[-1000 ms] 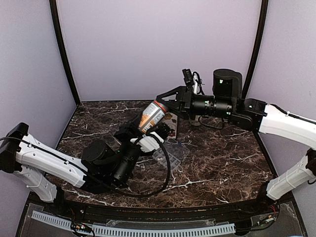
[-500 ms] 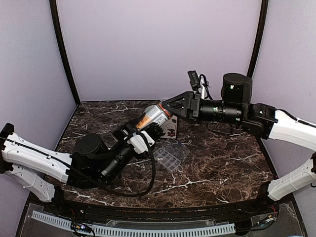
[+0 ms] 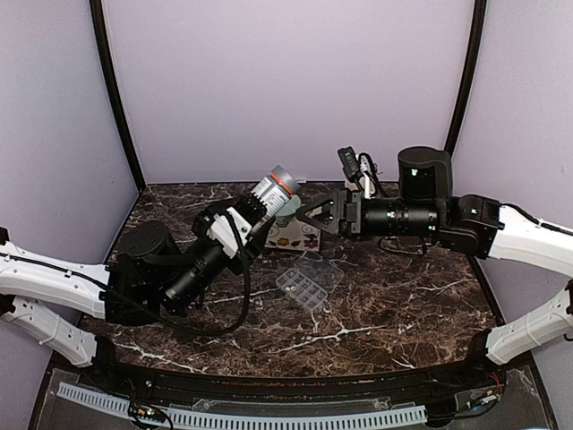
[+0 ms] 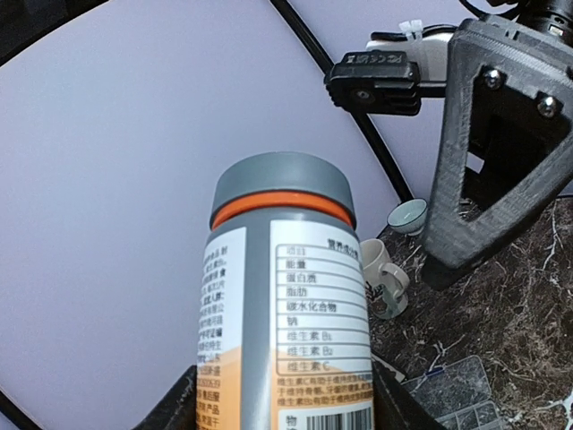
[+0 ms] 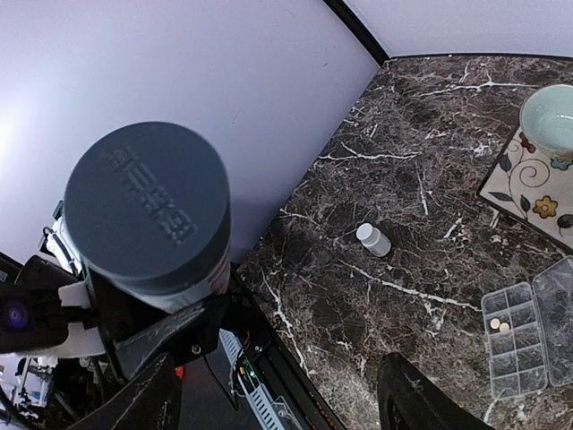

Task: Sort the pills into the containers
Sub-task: Screw the lid of the pill bottle onto the pill bottle.

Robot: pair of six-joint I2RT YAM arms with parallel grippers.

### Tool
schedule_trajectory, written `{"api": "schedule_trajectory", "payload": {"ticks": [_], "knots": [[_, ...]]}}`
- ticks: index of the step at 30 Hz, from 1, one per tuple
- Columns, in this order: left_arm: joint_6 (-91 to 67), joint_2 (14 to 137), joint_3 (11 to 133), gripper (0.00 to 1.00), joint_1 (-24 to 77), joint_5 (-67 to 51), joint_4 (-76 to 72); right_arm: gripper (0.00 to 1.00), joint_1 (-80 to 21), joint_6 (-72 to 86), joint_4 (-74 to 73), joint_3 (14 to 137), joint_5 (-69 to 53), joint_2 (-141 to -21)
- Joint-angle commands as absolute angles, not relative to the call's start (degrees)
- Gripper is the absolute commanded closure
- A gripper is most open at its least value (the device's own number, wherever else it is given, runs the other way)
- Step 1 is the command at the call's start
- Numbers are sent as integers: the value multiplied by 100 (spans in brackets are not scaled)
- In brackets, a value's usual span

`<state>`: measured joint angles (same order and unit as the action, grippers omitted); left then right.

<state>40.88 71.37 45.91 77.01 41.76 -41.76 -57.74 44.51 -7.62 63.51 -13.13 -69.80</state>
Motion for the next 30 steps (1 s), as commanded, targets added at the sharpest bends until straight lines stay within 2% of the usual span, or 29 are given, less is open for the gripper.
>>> {"api": "schedule_trajectory", "payload": {"ticks": [1,7,14,20,30], "knots": [[2735,6471,4709,100,7184,3336,-3013,25,-5816,3856,-899,6359,-1139,-6715],[1295,5852,4945,100,6224,1013,-1535,26,-5823,3015,-1045,6130,-899,-6397],[589,5966,5396,100,5623,-1200,-639,26,-5827,2348,-1021,5985,-930,-6155],[-166,6254,5733,100,5122,-2882,-510,26,-5827,2103,-867,5907,-1004,-5973],[-1379,6877,5970,100,4518,-4960,-1076,25,-5844,1957,-741,5915,-1488,-5878]]}}
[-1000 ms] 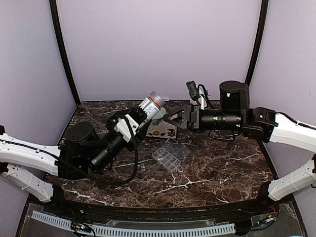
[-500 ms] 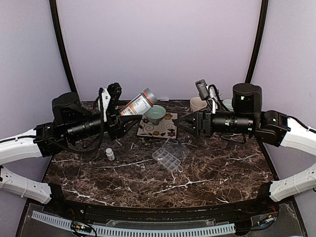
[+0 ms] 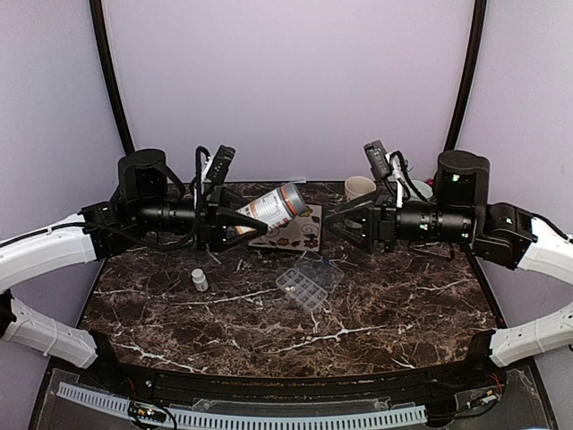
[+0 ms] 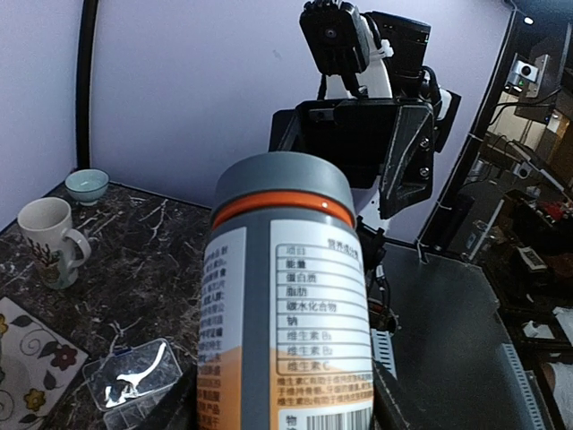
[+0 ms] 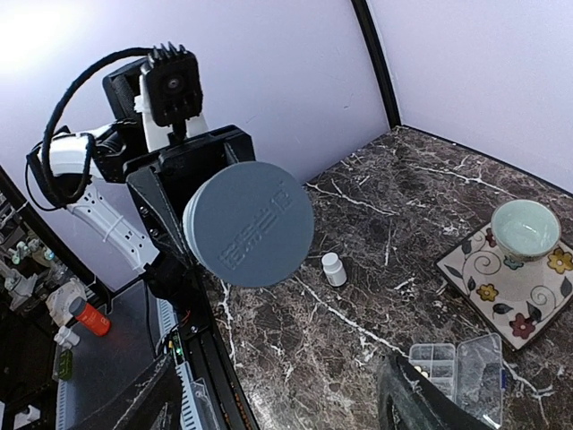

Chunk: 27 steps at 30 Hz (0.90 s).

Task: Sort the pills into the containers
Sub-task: Screw the lid of the pill bottle onto the pill bottle.

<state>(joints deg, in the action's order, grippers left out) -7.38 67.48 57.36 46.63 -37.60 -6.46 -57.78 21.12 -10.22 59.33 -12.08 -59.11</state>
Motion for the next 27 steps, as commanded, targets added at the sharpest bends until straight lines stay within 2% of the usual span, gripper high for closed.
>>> {"api": "schedule_trajectory", "payload": {"ticks": [1,15,27], "knots": [[-1444,6942,5994,100,4499,-5108,-1087,25,-5851,1948,-726,5915,-1520,-5886],[-2207,7501,6232,100,4325,-6251,-1514,24,-5915,1881,-579,6127,-1961,-6276],[-2369,7774,6275,100,4322,-6711,-1491,24,-5924,1951,-428,6310,-2237,-6479]]}}
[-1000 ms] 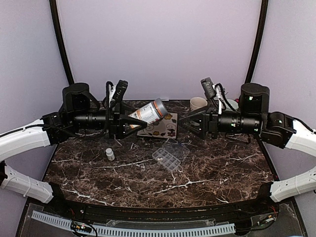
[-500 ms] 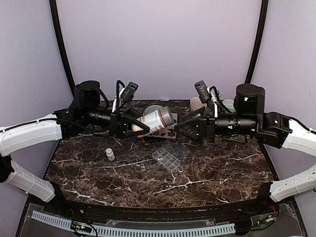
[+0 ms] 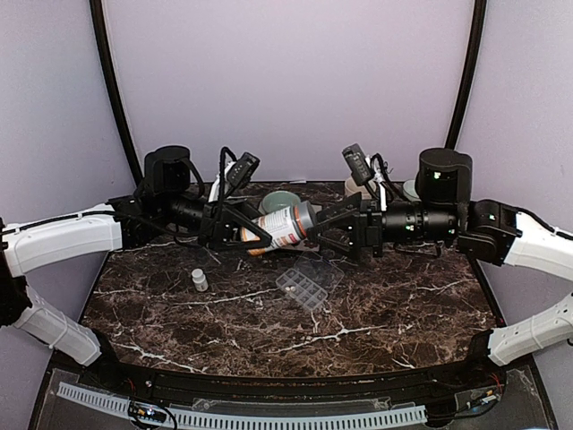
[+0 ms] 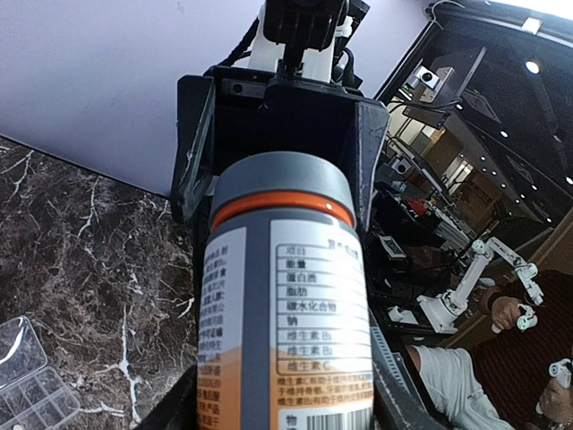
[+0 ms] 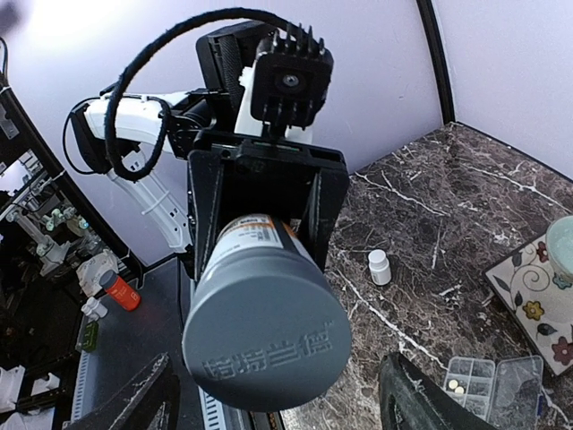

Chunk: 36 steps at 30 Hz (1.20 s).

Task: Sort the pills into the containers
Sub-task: Screw the lid of the pill bottle onto the pill bottle.

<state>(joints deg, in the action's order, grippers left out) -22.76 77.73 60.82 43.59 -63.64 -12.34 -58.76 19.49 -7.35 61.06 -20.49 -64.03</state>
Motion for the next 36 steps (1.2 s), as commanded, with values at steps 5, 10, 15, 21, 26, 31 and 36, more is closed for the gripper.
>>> {"api": "schedule_trajectory", "payload": {"ticks": [5,10,15,21,26,31,36], "knots": [[-2454,7859,6324,100,4317,-6894,-1509,24,-5924,1953,-414,6372,-2323,-6577],[-2489,7942,6379,100,4321,-7028,-1480,26,-5923,1973,-352,6398,-2364,-6626],[-2468,7988,6390,100,4321,-7089,-1438,36,-5920,1984,-327,6438,-2409,-6662],[-2397,8022,6394,100,4317,-7121,-1338,62,-5915,2017,-360,6498,-2514,-6733],[-2246,8000,6462,100,4326,-7051,-1190,88,-5915,2122,-337,6522,-2614,-6833],[-1749,7871,6534,100,4329,-6559,-848,95,-5916,2397,-389,6565,-2534,-6974],[-934,7677,6704,100,4560,-5648,-330,100,-5915,2934,-421,6858,-2513,-7260]]}}
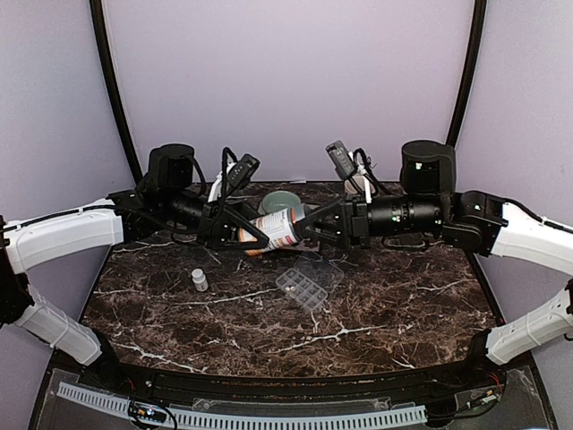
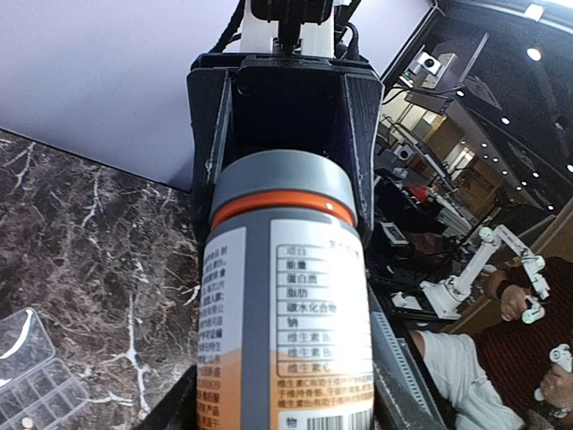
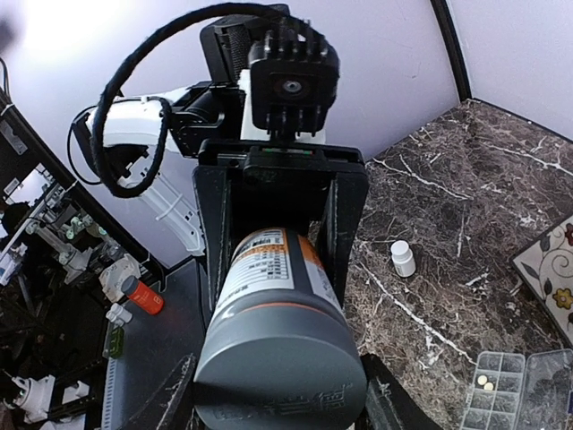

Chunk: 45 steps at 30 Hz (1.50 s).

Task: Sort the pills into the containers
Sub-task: Screw the lid of the pill bottle onto the pill bottle.

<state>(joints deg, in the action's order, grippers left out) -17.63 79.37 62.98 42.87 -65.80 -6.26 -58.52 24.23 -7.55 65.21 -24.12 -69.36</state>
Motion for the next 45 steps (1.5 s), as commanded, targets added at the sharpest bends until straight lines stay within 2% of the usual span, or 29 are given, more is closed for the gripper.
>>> {"api": "schedule_trajectory", "payload": {"ticks": [1,8,12,20,27,32,39,45], "knots": [[-778,7647,6726,100,4638,-5410,-252,100,-5915,3047,-408,6894,-2525,-7317],[497,7391,6729,100,5462,-3257,4,100,-5911,3749,-600,7137,-2492,-7719],[1258,7126,6399,100,5903,-1835,-341,100,-5906,4180,-670,7223,-2587,-7892],[2847,6767,5531,100,6756,583,-1619,100,-5806,4921,-602,7138,-2782,-8075],[4835,7036,4807,100,7587,2542,-3719,100,-5753,5297,-518,7017,-2874,-8171],[6003,7334,4450,100,7871,3155,-5387,100,-5740,5497,-423,6936,-2968,-8231],[6997,7737,4324,100,7966,3548,-6682,100,-5730,5558,-448,6935,-2974,-8286],[8839,8604,4319,100,8047,3707,-8583,100,-5698,5648,-489,6918,-2974,-8295]]}}
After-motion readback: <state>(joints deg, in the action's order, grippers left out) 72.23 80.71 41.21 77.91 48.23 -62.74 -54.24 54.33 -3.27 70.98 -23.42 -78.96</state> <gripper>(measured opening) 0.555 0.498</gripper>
